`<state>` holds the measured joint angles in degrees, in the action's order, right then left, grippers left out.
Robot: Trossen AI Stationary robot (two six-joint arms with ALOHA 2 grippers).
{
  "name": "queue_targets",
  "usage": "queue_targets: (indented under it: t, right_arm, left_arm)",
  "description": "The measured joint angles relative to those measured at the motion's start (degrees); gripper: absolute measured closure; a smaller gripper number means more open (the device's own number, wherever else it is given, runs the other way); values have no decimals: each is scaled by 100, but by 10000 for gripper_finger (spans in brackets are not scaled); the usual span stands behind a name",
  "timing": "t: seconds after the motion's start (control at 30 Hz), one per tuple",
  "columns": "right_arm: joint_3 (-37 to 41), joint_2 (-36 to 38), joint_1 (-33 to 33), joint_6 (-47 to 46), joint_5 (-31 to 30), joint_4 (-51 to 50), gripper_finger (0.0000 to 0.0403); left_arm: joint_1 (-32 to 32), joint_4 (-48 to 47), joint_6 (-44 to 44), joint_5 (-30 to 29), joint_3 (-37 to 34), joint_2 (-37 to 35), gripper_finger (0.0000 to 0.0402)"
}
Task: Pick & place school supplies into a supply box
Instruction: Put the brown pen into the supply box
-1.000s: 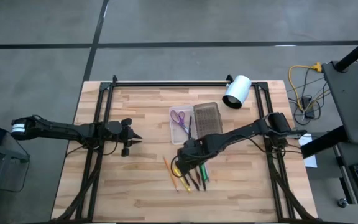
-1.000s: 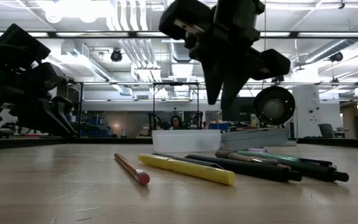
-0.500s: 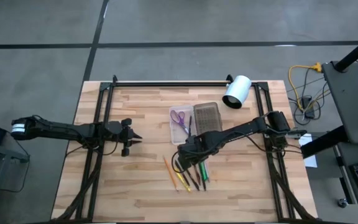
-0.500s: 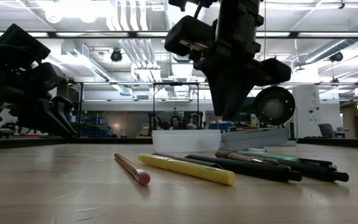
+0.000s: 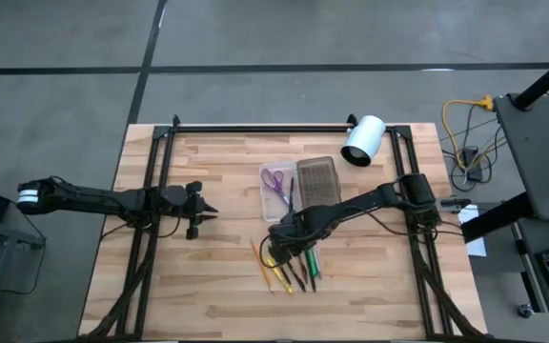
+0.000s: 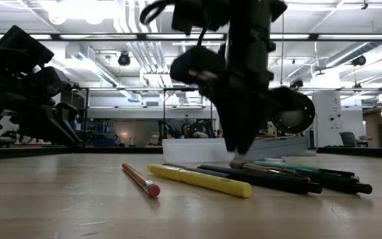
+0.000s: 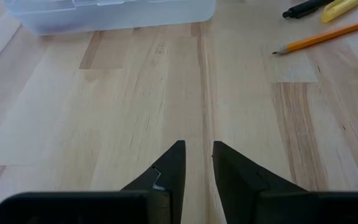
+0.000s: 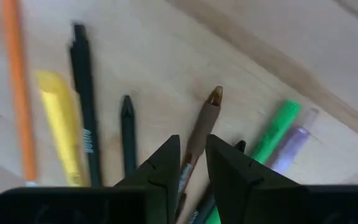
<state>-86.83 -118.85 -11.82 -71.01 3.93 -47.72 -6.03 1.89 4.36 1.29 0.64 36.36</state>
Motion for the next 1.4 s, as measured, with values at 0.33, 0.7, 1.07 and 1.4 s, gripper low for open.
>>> queue_targets:
  t: [0.33, 0.7, 1.07, 1.4]
  right_arm:
    - [-34, -513, 133, 243, 588, 5, 323]
    - [-4, -387, 217, 215, 550, 50, 332]
    - [-2, -389, 217, 40, 512, 59, 346]
    - [-2, -371, 206, -3, 493, 76, 384]
  left_arm:
    - [-1, 0, -2, 0, 0, 0, 335]
    - [-2, 0, 0, 1, 0, 0, 335]
    - [-2, 0, 0, 1, 0, 0, 335]
    - [-2, 2, 0, 3, 0, 0, 335]
